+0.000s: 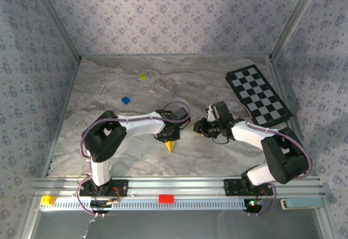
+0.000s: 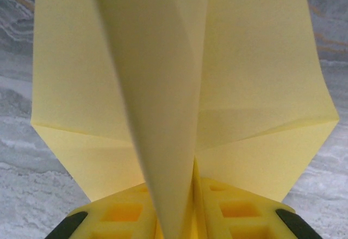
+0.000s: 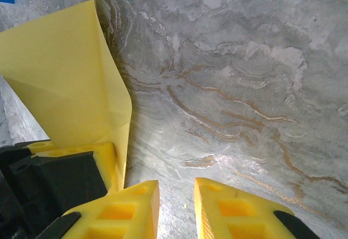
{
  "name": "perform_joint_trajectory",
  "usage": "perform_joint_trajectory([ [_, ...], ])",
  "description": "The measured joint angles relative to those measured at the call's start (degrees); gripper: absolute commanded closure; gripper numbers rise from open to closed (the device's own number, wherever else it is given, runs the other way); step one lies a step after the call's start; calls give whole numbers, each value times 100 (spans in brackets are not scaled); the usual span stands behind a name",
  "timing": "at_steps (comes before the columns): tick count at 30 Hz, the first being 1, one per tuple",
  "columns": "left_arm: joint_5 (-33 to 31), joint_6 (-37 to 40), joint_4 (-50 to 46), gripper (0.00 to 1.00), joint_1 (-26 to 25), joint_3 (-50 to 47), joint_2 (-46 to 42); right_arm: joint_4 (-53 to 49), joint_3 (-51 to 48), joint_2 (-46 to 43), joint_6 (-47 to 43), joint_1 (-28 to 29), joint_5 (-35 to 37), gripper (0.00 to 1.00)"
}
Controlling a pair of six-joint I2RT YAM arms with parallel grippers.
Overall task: Fold a paper plane with a square sheet of paper (pick it up from the middle)
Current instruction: Move a paper plane to the center of the table.
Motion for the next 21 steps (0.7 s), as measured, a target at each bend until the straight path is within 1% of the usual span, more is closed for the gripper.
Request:
perform_joint_trajectory([
  [7, -9, -90, -39, 74, 13, 184, 164, -35, 0, -2, 0, -37, 13, 75],
  [12, -20, -103, -122, 66, -7, 337, 280, -37, 0, -2, 0, -37, 15, 75],
  [21, -94, -42, -341, 62, -33, 601, 483, -44, -7, -11, 2, -66, 83, 75],
])
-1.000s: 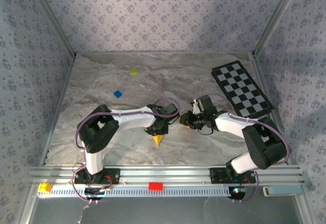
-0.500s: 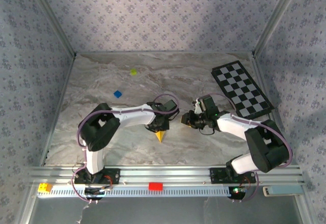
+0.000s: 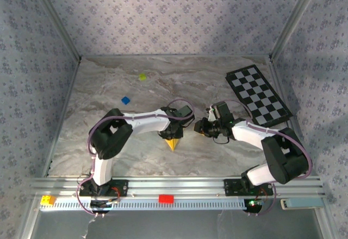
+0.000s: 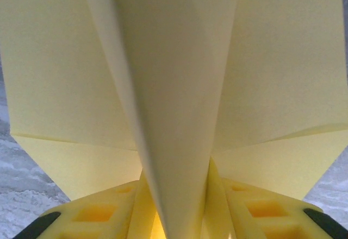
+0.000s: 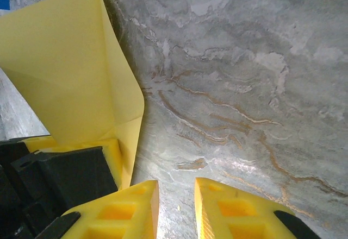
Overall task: Fold a paper plane with a square sheet of paper (pick it up from the middle)
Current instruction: Move a paper plane to the center of the table.
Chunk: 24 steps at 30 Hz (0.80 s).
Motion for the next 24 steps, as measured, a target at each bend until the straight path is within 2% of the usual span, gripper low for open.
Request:
perform_joint_trajectory([
  [7, -48, 83, -118, 58, -20, 116, 63, -140, -28, -275, -7, -22, 190, 74],
  [20, -61, 101, -317, 49, -9, 199, 15, -1025, -26, -1523, -492, -186, 966, 71],
  [21, -59, 98, -319, 49, -9, 199, 0, -1108, -20, -1602, -518, -210, 1027, 69],
  [22, -52, 94, -319, 48, -9, 199, -26, -1189, -17, -1703, -557, -236, 1110, 60],
  [24, -50, 81, -321, 45, -9, 199, -111, -1325, -17, -1934, -697, -295, 1279, 54],
])
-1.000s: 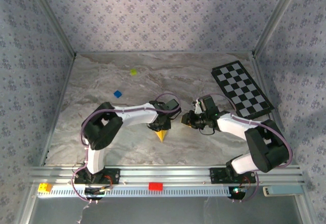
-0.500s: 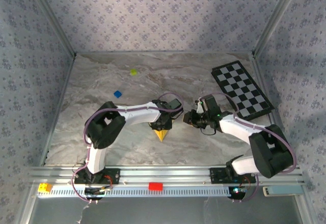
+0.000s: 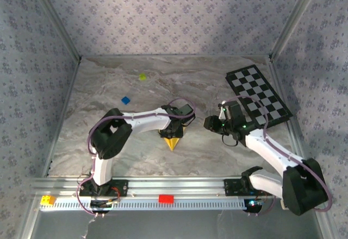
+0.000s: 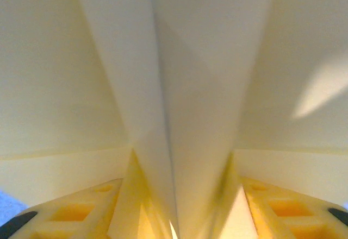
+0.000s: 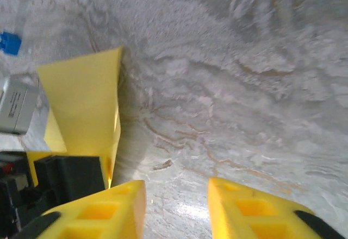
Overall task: Fold a paper plane with a square sheet of paper (pick it up from the middle)
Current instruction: Move a paper plane to the center of the table, then reset both arms
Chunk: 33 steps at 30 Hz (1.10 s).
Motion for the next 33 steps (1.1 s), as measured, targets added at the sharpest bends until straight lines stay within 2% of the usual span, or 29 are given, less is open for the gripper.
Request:
perform_joint_trajectory([
  [11, -339, -15, -17, 37, 0, -50, -1134, -710, 205, -1279, -608, -448, 1200, 35],
  [12, -452, 4, 2, 34, 0, -118, -1296, -739, 262, -1327, -662, -466, 1460, 29],
  [14, -745, 50, 61, 23, 20, -348, -1674, -684, 310, -1362, -798, -474, 2103, 3],
  [15, -920, 96, 114, 15, 37, -527, -1921, -601, 302, -1353, -903, -476, 2455, 0],
  [17, -1266, 225, 221, 5, 170, -944, -2457, -289, 212, -1259, -1270, -503, 3130, 0],
  [20, -1725, 590, 588, 2, 772, -1729, -3327, 358, -15, -822, -1867, -678, 3873, 1],
  [23, -2218, 1110, 1204, 0, 1668, -2614, -4057, 1038, -164, -2, -2354, -1073, 4094, 1],
  [27, -2389, 2009, 2142, 0, 3058, -3639, -4789, 2271, -533, 946, -2774, -1582, 3773, 2],
  [29, -2450, 2531, 2776, 0, 3595, -4063, -4959, 2802, -680, 1340, -3003, -1746, 3488, 3],
  [33, -2175, 3473, 3814, 0, 4321, -4529, -4747, 3550, -664, 1888, -3523, -1961, 2706, 5],
])
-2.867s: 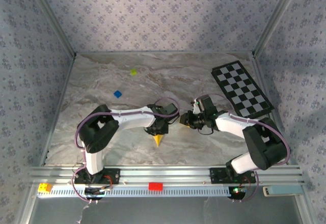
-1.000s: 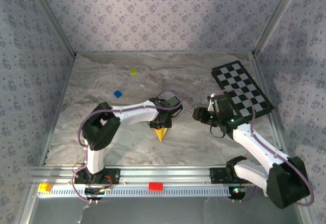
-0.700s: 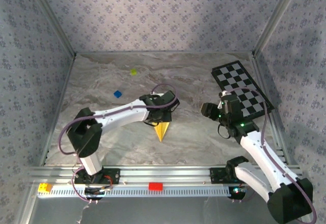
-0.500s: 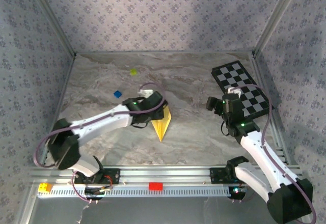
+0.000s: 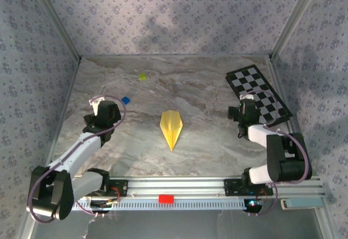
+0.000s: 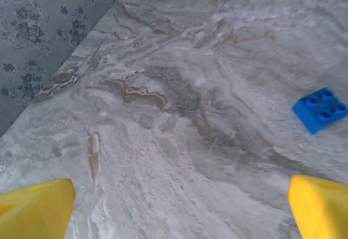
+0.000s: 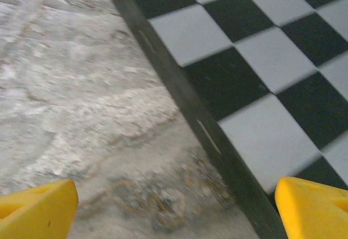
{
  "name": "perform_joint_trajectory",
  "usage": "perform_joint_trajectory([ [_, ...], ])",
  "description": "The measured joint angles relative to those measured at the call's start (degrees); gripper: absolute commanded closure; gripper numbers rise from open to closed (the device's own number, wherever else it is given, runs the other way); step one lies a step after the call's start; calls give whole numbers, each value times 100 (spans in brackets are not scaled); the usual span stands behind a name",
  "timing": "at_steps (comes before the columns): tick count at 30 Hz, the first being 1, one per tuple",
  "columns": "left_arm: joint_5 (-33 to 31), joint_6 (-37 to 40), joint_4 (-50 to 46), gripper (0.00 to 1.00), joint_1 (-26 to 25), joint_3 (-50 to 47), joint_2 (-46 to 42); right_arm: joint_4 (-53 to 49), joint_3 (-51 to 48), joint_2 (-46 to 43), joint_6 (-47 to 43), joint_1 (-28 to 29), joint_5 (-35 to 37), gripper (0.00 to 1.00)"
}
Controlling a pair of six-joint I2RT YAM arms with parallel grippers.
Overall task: Fold a paper plane with a square sheet of paper (pick it up from the middle)
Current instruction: Reset both arms
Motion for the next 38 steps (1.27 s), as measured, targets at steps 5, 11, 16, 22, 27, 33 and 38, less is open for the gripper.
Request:
perform_joint_trajectory([
  [5, 378, 896, 1526, 0, 219, -81, 844, 1626, -330, 415, -181, -511, -949, 5],
  [11, 955, 1893, 3049, 1, 271, -136, 2142, 2072, -492, 529, -267, -507, -1172, 0],
  [16, 1934, 1923, 4304, 0, 1073, -538, 2398, 2155, -490, 529, -267, -496, -1169, 0],
  [22, 2465, 1808, 4725, 0, 1392, -756, 2549, 2166, -485, 529, -267, -496, -1167, 0],
  [27, 2487, 1803, 4833, 0, 1255, -748, 2549, 2166, -485, 529, -267, -496, -1169, 0],
  [33, 2487, 1803, 4896, 0, 1255, -748, 2549, 2166, -485, 529, -267, -496, -1169, 0],
  [38, 2487, 1803, 4909, 0, 1255, -748, 2549, 2166, -485, 529, -267, -494, -1167, 0],
])
